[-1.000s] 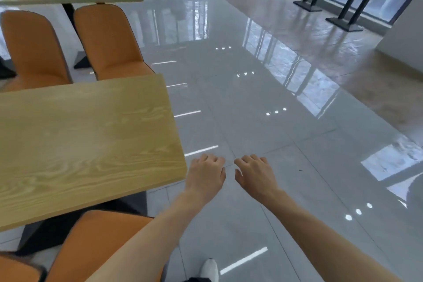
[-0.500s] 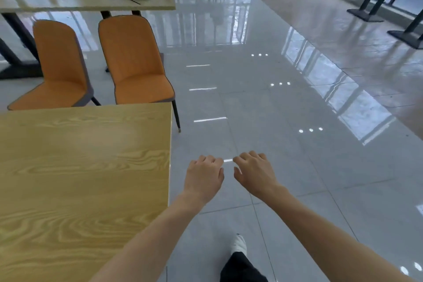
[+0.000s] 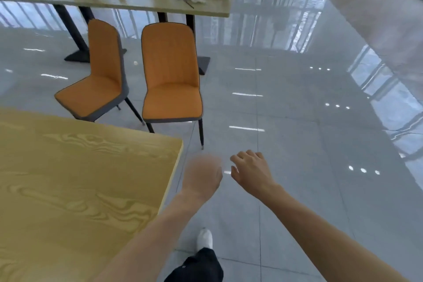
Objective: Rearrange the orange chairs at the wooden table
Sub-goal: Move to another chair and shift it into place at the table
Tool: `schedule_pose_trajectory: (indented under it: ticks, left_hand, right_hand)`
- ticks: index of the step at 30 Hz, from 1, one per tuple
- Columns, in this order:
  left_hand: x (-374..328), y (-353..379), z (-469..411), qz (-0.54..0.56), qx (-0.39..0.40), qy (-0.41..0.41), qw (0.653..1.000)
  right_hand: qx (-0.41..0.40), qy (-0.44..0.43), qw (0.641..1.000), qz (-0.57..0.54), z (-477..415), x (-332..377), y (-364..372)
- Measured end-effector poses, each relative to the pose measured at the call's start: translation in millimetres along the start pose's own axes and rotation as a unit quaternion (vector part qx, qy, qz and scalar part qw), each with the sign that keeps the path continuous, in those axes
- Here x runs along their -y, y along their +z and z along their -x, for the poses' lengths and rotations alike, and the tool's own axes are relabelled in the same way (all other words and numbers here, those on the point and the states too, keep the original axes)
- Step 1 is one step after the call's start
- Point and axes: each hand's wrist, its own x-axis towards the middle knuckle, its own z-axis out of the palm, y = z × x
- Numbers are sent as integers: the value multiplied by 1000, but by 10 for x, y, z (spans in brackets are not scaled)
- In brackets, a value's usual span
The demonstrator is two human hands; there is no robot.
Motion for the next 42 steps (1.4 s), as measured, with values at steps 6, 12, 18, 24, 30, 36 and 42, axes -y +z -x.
schedule_pose_trajectory:
  ticks: [6, 12, 18, 24, 30, 36, 42]
  left_hand:
    - [425, 222, -1106, -17, -16, -29, 999]
    - [883, 230, -2476, 9, -38, -49, 998]
    - [1256, 84, -3537, -5, -53, -64, 997]
    - [1686, 158, -4490, -5, -62, -111, 992]
    - [2065, 292, -5652, 9, -109, -158, 981]
    - [2450, 292, -6712, 15, -129, -249, 960]
    - [2927, 222, -7466, 14, -148, -317, 937]
  right_hand:
    - [7, -40, 999, 9, -1217, -363, 133]
    - [-1, -61, 998, 25, -2617, -743, 68]
    - [6, -78, 996, 30, -3840, -1007, 13]
    - [17, -126, 991, 29, -5046, -1249, 129]
    - [31, -184, 982, 24, -6384, -1608, 243]
    - [21, -258, 966, 12, -7694, -1893, 207]
    - [32, -340, 940, -21, -8739, -1821, 252]
